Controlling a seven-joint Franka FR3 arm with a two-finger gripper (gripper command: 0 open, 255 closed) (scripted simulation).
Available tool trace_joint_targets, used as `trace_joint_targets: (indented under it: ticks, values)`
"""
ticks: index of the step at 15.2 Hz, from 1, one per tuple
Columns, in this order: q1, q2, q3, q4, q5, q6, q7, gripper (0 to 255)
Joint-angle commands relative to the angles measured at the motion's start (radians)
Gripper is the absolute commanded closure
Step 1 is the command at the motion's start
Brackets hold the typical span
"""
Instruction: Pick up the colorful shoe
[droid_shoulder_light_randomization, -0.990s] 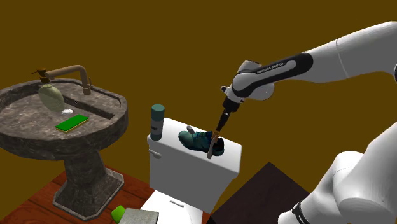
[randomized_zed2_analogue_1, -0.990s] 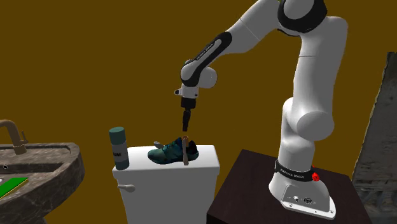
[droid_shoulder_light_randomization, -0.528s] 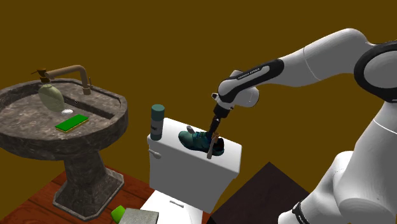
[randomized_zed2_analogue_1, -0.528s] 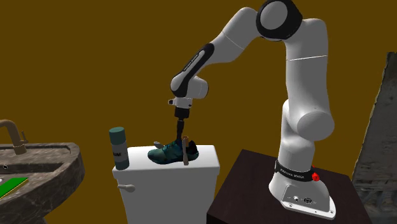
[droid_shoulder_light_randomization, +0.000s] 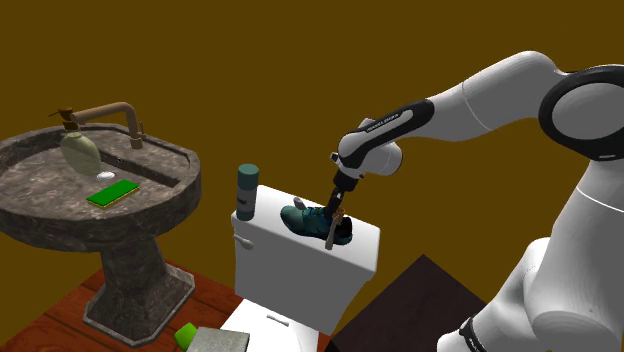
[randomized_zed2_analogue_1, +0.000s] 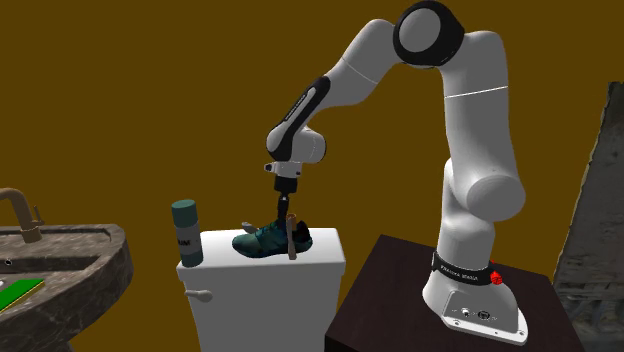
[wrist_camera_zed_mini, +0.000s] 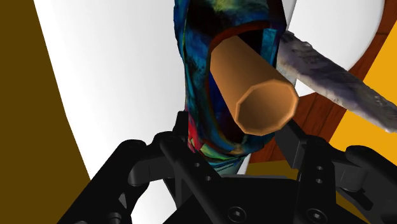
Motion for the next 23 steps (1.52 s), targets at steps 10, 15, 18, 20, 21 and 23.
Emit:
trace_joint_targets:
  ticks: [10, 15, 18, 20, 21, 23]
  values:
    - [0.003, -0.023, -0.006, 0.0, -0.02, -0.021, 0.018, 255]
    - [0.007, -0.077, -0.017, 0.008, -0.066, -0.074, 0.061, 255]
    - [0.008, -0.107, -0.022, 0.016, -0.092, -0.107, 0.086, 255]
    - [0.008, -0.127, -0.024, 0.022, -0.108, -0.129, 0.101, 255]
    - [0.008, -0.136, -0.025, 0.025, -0.115, -0.141, 0.109, 255]
    - [0.008, -0.154, -0.027, 0.033, -0.13, -0.164, 0.123, 255]
